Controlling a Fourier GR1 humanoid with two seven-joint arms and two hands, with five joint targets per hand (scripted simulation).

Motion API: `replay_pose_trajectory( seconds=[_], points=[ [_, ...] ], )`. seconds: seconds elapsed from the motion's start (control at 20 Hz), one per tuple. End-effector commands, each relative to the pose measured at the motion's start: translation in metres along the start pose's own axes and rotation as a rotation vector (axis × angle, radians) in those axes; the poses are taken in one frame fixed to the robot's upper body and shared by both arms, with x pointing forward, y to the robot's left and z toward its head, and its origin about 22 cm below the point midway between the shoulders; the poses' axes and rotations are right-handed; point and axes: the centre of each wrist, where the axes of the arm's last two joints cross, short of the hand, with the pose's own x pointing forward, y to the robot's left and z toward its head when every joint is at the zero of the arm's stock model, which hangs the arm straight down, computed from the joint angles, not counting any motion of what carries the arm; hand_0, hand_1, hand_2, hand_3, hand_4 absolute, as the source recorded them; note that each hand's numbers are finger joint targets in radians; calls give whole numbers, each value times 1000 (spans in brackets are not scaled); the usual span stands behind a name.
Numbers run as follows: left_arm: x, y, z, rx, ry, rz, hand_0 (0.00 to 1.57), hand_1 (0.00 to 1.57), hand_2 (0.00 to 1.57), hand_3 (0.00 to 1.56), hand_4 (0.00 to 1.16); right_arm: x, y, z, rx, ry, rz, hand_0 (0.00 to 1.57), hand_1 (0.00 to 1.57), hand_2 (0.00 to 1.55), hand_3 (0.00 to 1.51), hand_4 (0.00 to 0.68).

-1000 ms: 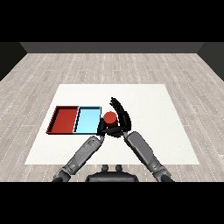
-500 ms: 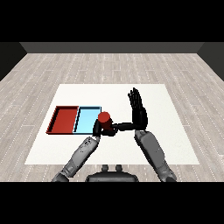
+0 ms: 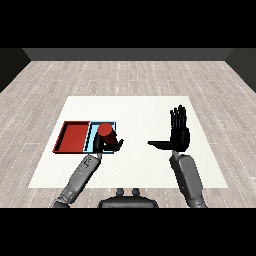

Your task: Pick the red can and put it in the red box

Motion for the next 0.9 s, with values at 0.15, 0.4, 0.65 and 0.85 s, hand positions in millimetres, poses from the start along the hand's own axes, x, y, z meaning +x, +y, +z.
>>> replay_pose_trajectory(
  seconds=[0.15, 0.4, 0.65, 0.85],
  points=[
    [9, 60, -16, 72, -20, -153, 1571, 1571, 1552, 1437, 1115, -25, -46, 44, -55, 109, 87, 0, 0, 0, 0, 0],
    [20, 77, -30, 115, 10, -249, 1571, 1571, 1558, 1432, 1134, -50, -77, 62, -52, 196, 124, 0, 0, 0, 0, 0],
    [11, 117, -73, 172, 81, -397, 1445, 1445, 1456, 1394, 1106, -70, -78, 84, -69, 242, 139, 0, 0, 0, 0, 0],
    [-11, 165, -76, 247, 226, -460, 1544, 1544, 1523, 1445, 1079, -57, -92, 81, -93, 243, 167, 0, 0, 0, 0, 0]
  ],
)
